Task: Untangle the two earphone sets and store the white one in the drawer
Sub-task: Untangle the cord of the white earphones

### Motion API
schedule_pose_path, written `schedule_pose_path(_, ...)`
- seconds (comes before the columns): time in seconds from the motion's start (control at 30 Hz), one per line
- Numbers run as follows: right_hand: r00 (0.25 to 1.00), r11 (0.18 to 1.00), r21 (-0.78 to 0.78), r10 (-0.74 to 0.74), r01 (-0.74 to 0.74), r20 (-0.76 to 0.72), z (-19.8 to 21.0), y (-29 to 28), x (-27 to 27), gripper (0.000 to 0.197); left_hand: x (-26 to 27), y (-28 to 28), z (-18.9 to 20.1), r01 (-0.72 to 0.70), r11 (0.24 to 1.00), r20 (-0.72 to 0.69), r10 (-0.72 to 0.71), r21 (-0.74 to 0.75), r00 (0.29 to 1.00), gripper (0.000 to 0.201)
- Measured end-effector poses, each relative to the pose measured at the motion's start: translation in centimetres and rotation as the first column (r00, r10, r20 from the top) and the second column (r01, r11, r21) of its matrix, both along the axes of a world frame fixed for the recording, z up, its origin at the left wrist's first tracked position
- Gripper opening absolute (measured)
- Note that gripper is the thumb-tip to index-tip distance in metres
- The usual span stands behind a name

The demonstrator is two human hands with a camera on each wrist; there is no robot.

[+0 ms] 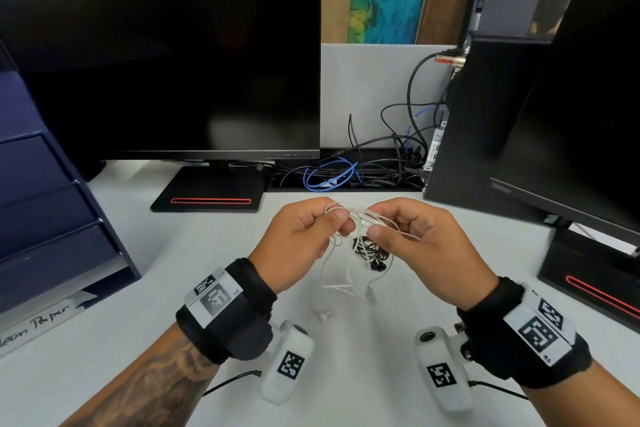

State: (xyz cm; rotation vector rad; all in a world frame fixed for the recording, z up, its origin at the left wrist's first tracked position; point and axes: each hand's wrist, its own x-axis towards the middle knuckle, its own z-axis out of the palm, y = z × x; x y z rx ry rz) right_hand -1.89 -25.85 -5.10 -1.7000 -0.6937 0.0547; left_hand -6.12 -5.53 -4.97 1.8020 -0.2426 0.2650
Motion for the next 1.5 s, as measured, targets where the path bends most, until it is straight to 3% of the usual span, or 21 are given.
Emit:
schedule_pose_path(0.2, 0.999, 0.999, 0.020, -0.039, 0.039, -0.005, -0.3, 0.1, 0.1, 0.008, 0.4, 0.3, -0.4, 0.002, 0.998, 0.098, -0.008, 0.066, 0.995, 0.030)
schedule_pose_path(0.47, 0.999, 0.991, 0.128, -0.043, 0.043, -0.003, -0.1, 0.4, -0.5, 0.019, 0.4, 0.1, -0.6, 0.028, 0.998, 0.052, -0.031, 0.050, 0.998, 0.017)
schedule_pose_path(0.7, 0.995, 0.998, 0.031, -0.063, 0.061, 0.081, 0.5, 0.3, -0.9, 0.017, 0.2, 0.2, -0.4, 0.054, 0.995, 0.079, -0.061, 0.079, 0.995, 0.009)
schedule_pose_path(0.9, 0.971, 0.987, -0.049, -0.139, 0.151, 0.193, 0.6, 0.3, -0.9, 0.020, -0.3, -0.1, 0.2, 0.075, 0.997, 0.006, -0.075, -0.032, 0.997, 0.045)
schedule_pose_path(1.07, 0.953, 0.981, -0.088, -0.146, 0.175, 0.265, 0.7, 0.4, -1.2, 0.020, 0.2, -0.2, -0.6, 0.071, 0.997, 0.062, -0.074, 0.037, 0.995, 0.012)
schedule_pose_path(1.2, 0.930, 0.982, -0.108, -0.110, 0.157, 0.351, 0.4, 0.4, -1.0, 0.022, 0.6, 0.1, -0.7, -0.004, 1.000, 0.101, 0.003, 0.014, 0.995, 0.009)
schedule_pose_path(1.37, 0.970, 0.991, -0.032, -0.122, 0.132, 0.209, 0.8, 0.3, -1.2, 0.020, 0.4, 0.2, -0.5, 0.023, 0.995, 0.069, -0.030, 0.096, 0.997, 0.010)
schedule_pose_path(1.5, 0.965, 0.980, -0.018, -0.191, 0.197, 0.179, 0.8, 0.4, -1.2, 0.023, 0.3, 0.5, -0.2, 0.015, 0.987, 0.086, -0.028, 0.158, 0.996, 0.013)
